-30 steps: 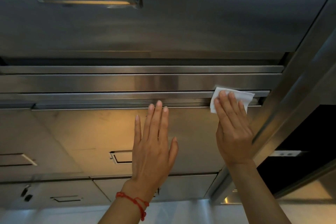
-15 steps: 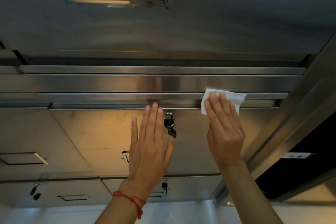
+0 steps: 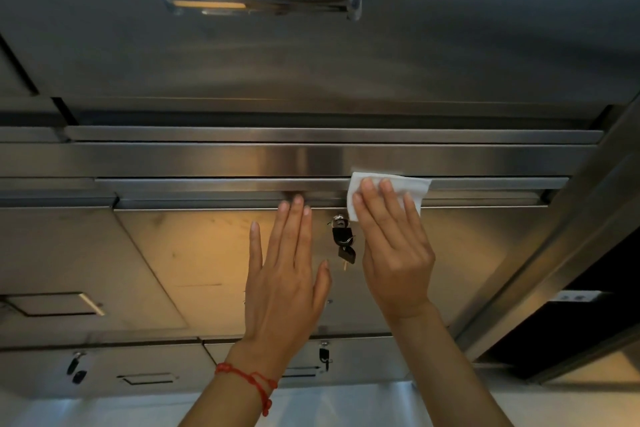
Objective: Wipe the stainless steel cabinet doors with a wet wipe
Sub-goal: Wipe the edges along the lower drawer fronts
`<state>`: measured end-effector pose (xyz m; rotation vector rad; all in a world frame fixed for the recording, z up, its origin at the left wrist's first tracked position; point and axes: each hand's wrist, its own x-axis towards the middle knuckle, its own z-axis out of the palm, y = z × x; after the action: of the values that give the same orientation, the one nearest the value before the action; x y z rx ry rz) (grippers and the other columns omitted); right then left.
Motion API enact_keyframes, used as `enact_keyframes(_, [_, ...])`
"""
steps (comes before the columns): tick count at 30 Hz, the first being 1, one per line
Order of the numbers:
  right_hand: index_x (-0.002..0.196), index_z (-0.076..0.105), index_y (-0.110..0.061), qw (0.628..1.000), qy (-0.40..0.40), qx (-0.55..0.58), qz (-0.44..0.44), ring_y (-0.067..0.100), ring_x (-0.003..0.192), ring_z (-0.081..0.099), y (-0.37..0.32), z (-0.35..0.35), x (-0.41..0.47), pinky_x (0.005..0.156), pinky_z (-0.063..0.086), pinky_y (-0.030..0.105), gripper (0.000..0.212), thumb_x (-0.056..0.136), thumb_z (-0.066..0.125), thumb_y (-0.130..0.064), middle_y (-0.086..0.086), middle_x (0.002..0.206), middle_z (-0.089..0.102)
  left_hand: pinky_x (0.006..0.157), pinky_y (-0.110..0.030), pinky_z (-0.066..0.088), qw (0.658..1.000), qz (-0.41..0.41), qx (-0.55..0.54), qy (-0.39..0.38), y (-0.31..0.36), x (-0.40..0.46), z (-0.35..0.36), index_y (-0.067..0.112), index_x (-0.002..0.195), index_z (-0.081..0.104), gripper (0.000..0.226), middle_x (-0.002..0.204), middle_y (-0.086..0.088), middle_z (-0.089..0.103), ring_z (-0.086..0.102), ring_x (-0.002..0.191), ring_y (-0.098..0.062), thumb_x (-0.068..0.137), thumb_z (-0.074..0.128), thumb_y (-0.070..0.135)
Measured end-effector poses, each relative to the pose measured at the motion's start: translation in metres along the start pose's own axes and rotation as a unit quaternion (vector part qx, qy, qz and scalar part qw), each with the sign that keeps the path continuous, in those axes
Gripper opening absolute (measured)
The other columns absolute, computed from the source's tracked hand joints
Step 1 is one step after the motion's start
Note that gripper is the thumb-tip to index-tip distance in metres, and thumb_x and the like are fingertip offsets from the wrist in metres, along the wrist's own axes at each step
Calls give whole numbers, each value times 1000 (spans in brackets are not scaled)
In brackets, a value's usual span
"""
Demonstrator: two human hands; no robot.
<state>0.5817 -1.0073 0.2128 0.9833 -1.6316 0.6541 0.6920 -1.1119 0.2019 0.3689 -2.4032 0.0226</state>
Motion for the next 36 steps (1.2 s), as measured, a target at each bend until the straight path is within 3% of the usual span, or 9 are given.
enact_keyframes(11, [123,61,-6,998,-32,-13,-43,24,125,52,-4,4,3,107,38,44,35,88,65,-1,9,130,58,111,-53,18,1000,3,8,-6,-3,0,0,2,143,29,60,151,-15,30,22,141,-25,90,35,30])
enact_keyframes(17, [120,63,-5,998,-16,-30,-50,25,122,54,9,-3,1,103,42,46,26,99,49,-3,10,127,59,111,-52,19,1000,1,15,-8,-2,0,0,1,142,29,60,150,-16,31,23,140,-26,90,35,31])
enact_keyframes(22, [125,57,-4,997,-23,-51,-45,25,125,50,33,-12,-9,106,39,47,31,95,53,2,12,132,53,113,-50,16,1000,-4,20,-7,-1,0,3,2,142,29,61,150,-16,31,22,141,-26,90,34,32])
enact_keyframes(27, [120,63,-2,998,-21,-62,-17,28,122,54,49,-22,-13,104,41,49,28,98,45,3,15,127,59,114,-49,14,1000,-9,23,-3,0,0,5,1,142,30,60,149,-17,33,21,140,-27,91,34,32])
enact_keyframes(32, [120,63,0,996,-16,-84,0,29,124,52,67,-32,-19,107,38,49,37,87,53,15,15,130,56,114,-47,12,1000,-9,21,6,1,1,4,1,142,29,60,150,-16,31,22,140,-27,90,34,32])
enact_keyframes(36, [119,62,2,996,-10,-86,20,31,122,53,62,-31,-18,108,37,48,33,93,44,12,17,128,57,114,-48,11,1000,-14,13,10,2,1,4,1,142,30,60,149,-16,33,22,140,-26,90,35,30])
